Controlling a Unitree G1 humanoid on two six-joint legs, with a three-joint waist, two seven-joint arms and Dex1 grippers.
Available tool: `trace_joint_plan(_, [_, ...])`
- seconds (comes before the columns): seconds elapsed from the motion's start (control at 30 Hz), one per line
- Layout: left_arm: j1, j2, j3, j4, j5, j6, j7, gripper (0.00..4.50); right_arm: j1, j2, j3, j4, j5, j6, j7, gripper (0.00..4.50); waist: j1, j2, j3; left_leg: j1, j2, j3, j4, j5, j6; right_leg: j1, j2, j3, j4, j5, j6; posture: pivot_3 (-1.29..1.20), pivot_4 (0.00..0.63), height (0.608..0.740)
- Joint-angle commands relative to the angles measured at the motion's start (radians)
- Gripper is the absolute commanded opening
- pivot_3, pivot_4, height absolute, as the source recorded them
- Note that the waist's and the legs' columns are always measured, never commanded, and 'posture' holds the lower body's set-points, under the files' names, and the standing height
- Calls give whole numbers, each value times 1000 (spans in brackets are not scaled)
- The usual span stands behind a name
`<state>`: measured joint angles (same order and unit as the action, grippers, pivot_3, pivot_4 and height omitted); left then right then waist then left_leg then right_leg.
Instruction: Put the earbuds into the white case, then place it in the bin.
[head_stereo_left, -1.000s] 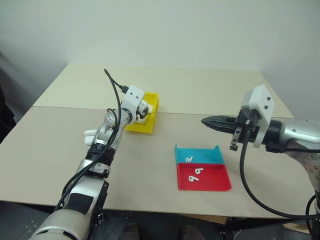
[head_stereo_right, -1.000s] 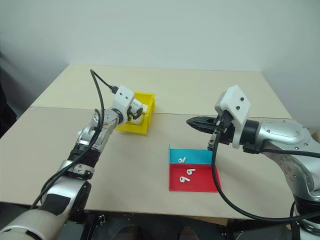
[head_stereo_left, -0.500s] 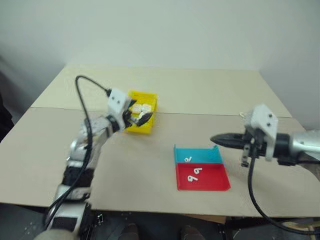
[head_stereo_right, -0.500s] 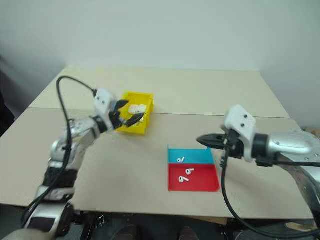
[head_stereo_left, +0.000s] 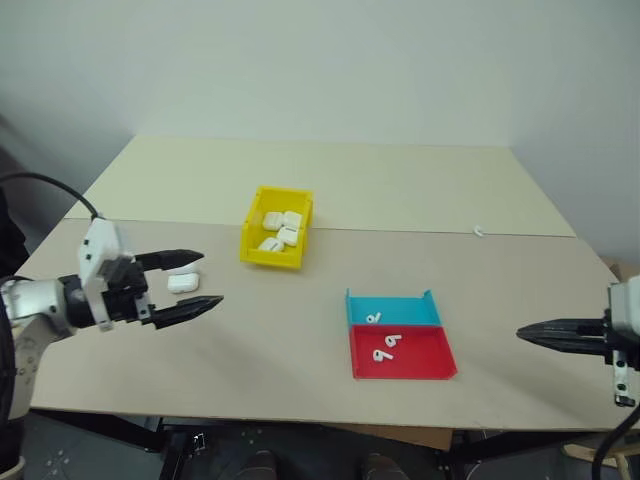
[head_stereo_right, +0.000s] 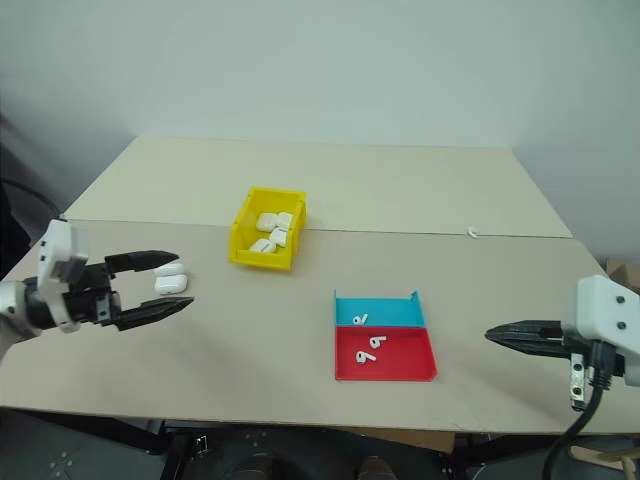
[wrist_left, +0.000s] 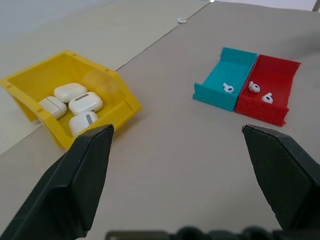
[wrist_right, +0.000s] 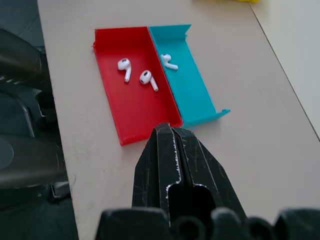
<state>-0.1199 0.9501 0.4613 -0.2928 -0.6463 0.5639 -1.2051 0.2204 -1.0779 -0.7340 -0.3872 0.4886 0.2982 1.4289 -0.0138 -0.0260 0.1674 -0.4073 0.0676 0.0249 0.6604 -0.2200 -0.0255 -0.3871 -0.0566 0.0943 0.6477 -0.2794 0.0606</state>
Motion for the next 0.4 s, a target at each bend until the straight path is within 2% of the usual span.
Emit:
trace_joint_plan(0.03, [17, 29, 74, -9, -42, -14, -33, 4483, -1, -1, -40, 32, -15, -32, -8, 0, -2, 0, 0, 0, 0, 0, 0, 0, 0, 0, 0, 0, 0, 0, 0, 0, 150, 740])
trace_joint_plan(0.4, [42, 40, 98, -30, -33, -40, -29, 4483, -21, -14, 8, 32, -21, -47, -26, 0, -1, 0, 0, 0, 0, 1, -1, 0, 0, -1, 0, 1, 0, 0, 0, 0, 150, 740])
